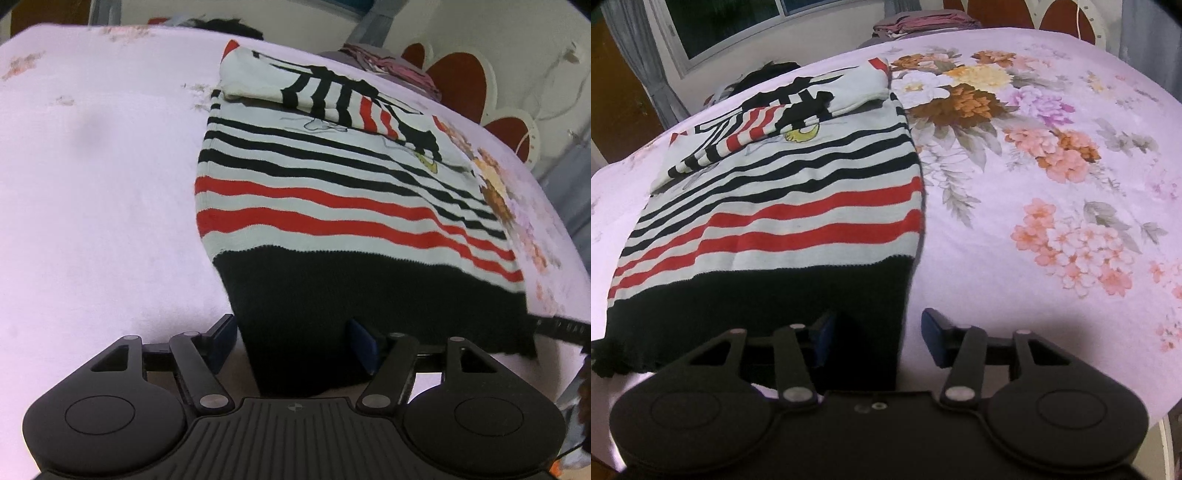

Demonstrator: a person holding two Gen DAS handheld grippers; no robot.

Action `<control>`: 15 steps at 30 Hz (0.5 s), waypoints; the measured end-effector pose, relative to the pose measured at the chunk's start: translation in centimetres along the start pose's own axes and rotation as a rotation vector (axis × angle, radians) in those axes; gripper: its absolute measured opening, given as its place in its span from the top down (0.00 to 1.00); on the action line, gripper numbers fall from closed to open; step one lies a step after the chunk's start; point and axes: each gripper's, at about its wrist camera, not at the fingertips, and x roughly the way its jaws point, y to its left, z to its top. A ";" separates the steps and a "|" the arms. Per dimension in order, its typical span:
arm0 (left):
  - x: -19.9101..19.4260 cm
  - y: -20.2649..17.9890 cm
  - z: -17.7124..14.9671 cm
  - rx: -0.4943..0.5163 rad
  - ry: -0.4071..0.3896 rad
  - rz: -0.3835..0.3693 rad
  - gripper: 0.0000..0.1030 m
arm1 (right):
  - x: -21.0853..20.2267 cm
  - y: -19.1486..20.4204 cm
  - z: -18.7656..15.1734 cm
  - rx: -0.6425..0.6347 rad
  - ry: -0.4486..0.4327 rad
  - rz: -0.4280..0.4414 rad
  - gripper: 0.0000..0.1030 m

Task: Fold small clothes
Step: 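Move both tools to the black hem band of the sweater, then grasp the black hem with both tools and lift it over the body toward the collar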

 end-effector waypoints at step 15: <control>1.3 -0.1 1.2 -0.026 0.031 -0.038 0.63 | 0.8 0.6 0.7 -0.037 0.061 0.046 0.70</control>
